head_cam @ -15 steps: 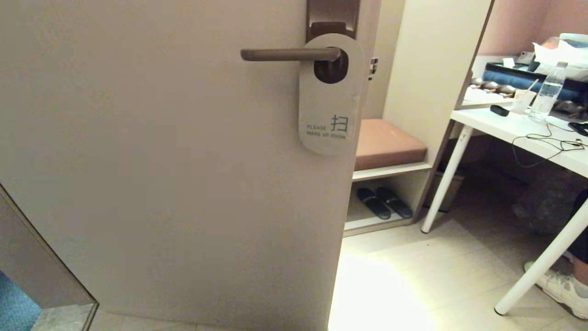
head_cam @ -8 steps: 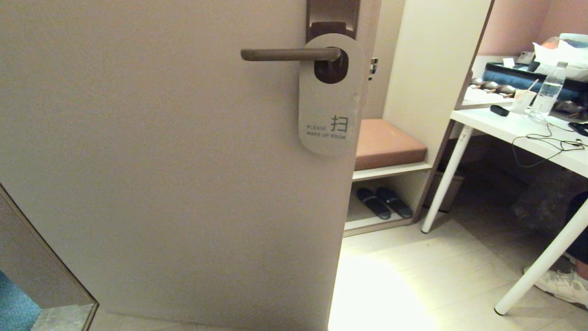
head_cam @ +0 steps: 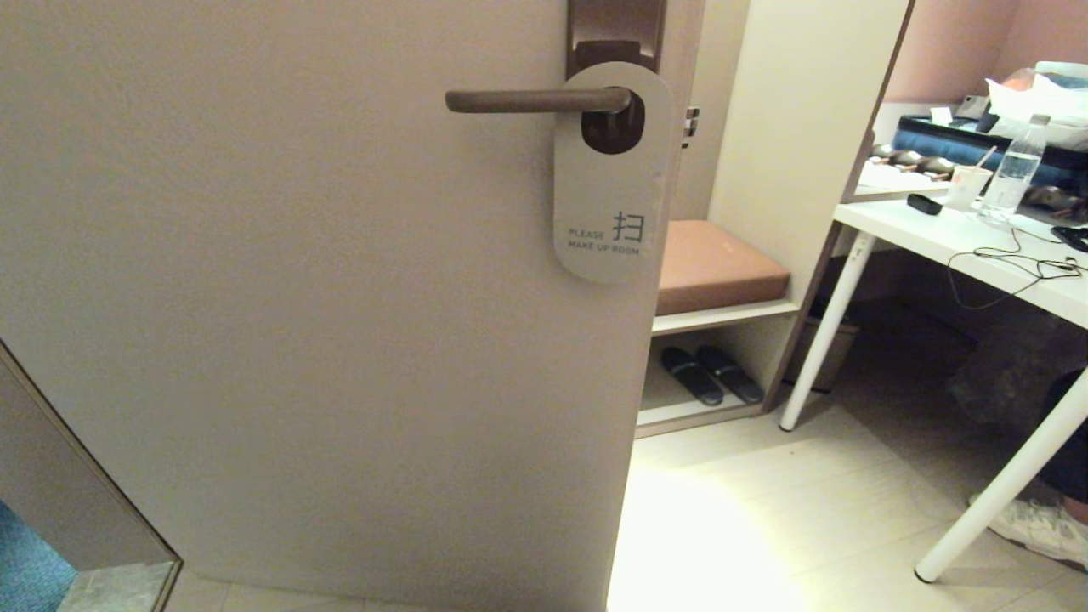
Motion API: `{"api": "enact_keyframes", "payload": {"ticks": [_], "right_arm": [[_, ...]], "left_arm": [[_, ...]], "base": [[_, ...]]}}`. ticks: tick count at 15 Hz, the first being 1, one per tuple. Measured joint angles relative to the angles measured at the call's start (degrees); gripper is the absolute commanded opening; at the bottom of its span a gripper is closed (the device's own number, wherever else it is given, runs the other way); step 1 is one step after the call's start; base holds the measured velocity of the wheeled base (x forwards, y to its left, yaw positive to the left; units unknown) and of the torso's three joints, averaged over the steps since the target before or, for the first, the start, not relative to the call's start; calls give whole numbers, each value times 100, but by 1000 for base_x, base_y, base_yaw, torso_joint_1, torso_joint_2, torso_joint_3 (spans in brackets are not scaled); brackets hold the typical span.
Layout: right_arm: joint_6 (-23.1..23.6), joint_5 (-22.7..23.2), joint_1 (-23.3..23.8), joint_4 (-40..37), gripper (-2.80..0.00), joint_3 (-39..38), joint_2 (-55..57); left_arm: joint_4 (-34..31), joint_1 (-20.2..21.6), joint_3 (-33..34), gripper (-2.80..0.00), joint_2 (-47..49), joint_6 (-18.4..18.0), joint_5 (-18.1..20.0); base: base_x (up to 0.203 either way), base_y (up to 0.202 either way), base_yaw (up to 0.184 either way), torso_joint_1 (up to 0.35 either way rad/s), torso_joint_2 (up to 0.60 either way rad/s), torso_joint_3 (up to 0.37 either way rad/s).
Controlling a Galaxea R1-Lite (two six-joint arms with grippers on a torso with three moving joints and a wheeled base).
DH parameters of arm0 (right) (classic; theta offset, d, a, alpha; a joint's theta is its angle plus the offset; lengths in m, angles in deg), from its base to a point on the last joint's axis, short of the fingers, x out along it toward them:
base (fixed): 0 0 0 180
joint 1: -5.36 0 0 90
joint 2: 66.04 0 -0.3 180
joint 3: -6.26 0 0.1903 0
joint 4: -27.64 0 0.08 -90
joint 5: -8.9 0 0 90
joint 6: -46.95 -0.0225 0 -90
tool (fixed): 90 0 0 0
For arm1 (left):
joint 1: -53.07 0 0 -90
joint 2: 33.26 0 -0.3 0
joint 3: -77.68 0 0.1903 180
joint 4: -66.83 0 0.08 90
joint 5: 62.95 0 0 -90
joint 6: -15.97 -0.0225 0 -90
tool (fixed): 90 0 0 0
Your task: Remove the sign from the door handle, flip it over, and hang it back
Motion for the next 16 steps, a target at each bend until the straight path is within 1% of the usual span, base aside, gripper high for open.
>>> {"api": "enact_keyframes", "payload": {"ticks": [16], "right_arm": [[2, 3, 0, -2, -280, 0, 0]], "left_arm": [[0, -2, 0, -280, 0, -2, -2]], "base": [[0, 0, 0, 0, 0, 0]]}}
